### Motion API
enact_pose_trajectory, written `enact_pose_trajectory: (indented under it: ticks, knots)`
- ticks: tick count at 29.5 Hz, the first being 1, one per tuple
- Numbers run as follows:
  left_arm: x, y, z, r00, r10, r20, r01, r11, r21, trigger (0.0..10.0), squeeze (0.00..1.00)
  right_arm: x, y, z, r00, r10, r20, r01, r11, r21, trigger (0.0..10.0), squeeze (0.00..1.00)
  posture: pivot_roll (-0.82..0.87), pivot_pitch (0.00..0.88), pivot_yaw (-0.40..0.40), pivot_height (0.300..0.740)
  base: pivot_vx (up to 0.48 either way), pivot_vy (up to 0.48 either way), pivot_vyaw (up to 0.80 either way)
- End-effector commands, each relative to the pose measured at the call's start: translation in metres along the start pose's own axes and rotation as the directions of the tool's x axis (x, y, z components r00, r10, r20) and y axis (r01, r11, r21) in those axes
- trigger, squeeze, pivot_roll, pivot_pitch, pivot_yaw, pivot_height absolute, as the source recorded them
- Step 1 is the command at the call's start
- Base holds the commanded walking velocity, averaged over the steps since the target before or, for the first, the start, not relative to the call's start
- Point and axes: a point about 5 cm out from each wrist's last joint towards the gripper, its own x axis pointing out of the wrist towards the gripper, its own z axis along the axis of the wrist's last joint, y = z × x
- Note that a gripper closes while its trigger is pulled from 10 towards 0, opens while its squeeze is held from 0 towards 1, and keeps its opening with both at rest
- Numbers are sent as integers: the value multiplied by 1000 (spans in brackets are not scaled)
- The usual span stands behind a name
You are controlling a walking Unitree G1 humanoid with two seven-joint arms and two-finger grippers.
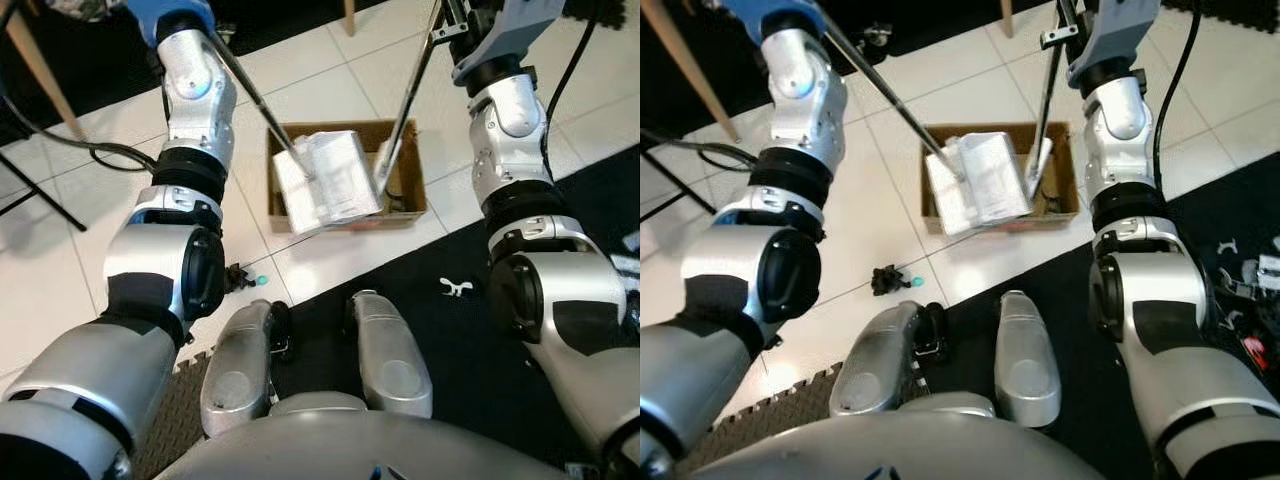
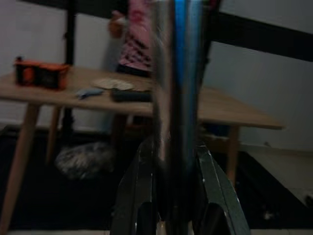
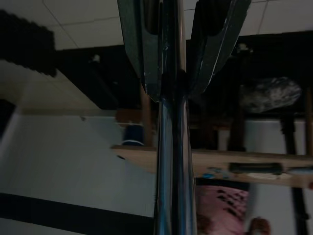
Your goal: Sweep floor
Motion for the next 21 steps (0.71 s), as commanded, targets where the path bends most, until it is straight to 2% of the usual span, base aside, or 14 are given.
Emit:
enact_pose_trajectory:
  ticks: [1,7,21]
  knots:
    - [2,-1,8,999,-12,52,11,1000,18,10000,0,4,-1,8,999,11,38,-10,1000,-27,10000,0,-76,89,9,740,0,0,0]
    - [2,-3,8,997,-48,54,46,998,35,10000,0,5,-1,8,999,13,39,-12,1000,-28,10000,0,-76,86,9,740,0,0,0]
    - [3,-3,12,993,-60,101,52,995,81,10000,0,4,-1,8,999,11,39,-10,1000,-27,10000,0,-75,92,10,740,0,0,0]
